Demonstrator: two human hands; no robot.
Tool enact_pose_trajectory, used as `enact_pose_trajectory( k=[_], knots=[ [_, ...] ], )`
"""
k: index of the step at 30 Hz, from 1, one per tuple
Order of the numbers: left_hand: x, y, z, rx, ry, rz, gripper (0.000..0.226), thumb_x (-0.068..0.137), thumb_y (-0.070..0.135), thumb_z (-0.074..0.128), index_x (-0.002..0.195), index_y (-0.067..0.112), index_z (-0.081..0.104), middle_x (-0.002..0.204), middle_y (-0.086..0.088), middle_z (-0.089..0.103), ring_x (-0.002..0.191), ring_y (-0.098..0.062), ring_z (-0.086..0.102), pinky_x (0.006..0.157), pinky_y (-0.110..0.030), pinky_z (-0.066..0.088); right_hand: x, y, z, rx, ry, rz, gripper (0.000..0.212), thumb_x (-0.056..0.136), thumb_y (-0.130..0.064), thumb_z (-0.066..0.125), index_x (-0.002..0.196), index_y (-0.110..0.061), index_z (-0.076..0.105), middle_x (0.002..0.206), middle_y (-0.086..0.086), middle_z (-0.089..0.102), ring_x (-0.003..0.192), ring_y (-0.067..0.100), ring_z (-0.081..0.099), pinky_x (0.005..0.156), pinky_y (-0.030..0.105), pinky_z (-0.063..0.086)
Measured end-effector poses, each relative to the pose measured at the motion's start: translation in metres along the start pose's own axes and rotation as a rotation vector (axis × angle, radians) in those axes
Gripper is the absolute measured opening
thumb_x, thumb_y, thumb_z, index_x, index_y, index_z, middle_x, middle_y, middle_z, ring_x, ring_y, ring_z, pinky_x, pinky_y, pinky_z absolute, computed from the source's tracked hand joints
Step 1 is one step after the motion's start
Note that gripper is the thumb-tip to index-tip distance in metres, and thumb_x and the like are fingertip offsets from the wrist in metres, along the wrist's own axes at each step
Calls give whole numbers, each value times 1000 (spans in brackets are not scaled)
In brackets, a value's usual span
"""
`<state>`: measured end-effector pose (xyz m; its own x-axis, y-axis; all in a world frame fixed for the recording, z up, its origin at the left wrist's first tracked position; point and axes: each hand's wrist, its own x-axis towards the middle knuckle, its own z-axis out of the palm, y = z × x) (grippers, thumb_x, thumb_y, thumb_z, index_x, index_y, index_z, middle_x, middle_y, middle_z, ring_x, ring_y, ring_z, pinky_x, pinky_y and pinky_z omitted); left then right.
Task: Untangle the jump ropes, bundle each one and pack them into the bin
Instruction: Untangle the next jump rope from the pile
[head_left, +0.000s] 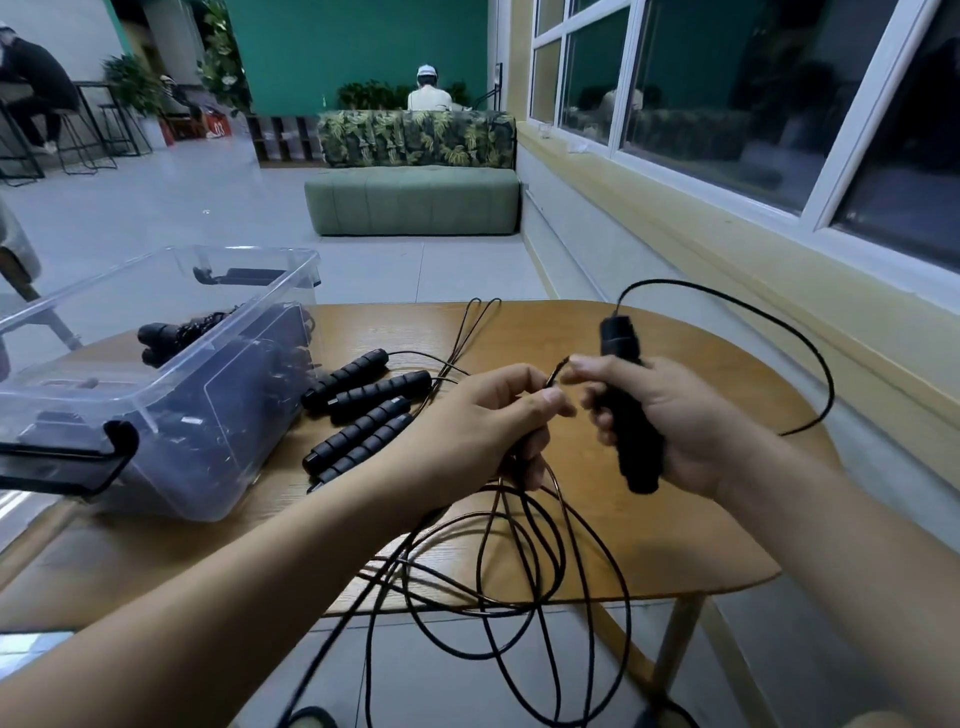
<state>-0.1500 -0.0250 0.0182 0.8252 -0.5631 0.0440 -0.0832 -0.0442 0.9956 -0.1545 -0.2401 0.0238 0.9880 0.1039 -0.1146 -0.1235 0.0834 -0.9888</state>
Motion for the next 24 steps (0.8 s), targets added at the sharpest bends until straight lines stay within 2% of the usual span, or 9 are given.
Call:
enact_pose_trajectory(
  k=[2,4,9,11,14,18,21,24],
  knots=[
    [0,0,0,12,3,8,24,110,24,56,111,2,63,65,-1,52,59,-25,59,55,-26,48,-5,2,11,-13,-48,-2,20,97,-26,75,104,-8,69,79,2,63,64,13,55,60,28,49],
    [-1,0,0,29,2,18,20,110,25,57,108,7,64,65,-2,53,59,-26,59,56,-29,48,-7,2,18,31,-58,-22,14,99,-21,72,102,-9,67,79,3,61,63,14,54,59,27,49],
    [-2,-6,0,93,-18,46,16,111,24,56,107,10,63,64,-4,57,57,-28,60,62,-38,50,-8,-3,19,63,-77,-87,24,97,-10,68,119,0,64,79,7,58,62,14,53,56,26,47],
    [-2,-7,-1,111,-17,34,18,111,24,55,109,7,62,64,-6,58,56,-29,61,62,-39,49,-8,-4,18,55,-91,-93,22,97,-9,68,116,-1,63,80,7,59,62,14,53,55,26,47],
    [-4,-6,-2,144,-6,27,20,110,26,56,109,6,63,65,-7,59,55,-29,62,57,-32,48,-9,-5,19,15,-87,-107,19,95,-14,74,107,-4,64,80,7,60,62,14,53,56,26,47],
    [-4,-7,-2,183,8,32,21,107,28,63,106,8,67,65,-6,61,57,-27,62,61,-34,49,-7,-9,14,31,37,-154,16,94,-15,78,97,-8,64,76,4,60,60,14,52,56,24,48],
    [-3,-7,-2,207,27,44,17,105,26,67,104,8,68,64,-6,63,60,-27,63,64,-33,51,-2,-18,-2,122,179,-196,19,91,-16,81,97,-10,64,76,2,61,59,13,52,54,24,48],
    [-2,-8,-4,226,47,47,16,105,26,67,103,10,69,65,-5,65,64,-29,65,71,-39,52,4,-22,-19,206,309,-219,19,91,-16,82,90,-16,63,74,0,61,58,12,51,54,24,46]
  ],
)
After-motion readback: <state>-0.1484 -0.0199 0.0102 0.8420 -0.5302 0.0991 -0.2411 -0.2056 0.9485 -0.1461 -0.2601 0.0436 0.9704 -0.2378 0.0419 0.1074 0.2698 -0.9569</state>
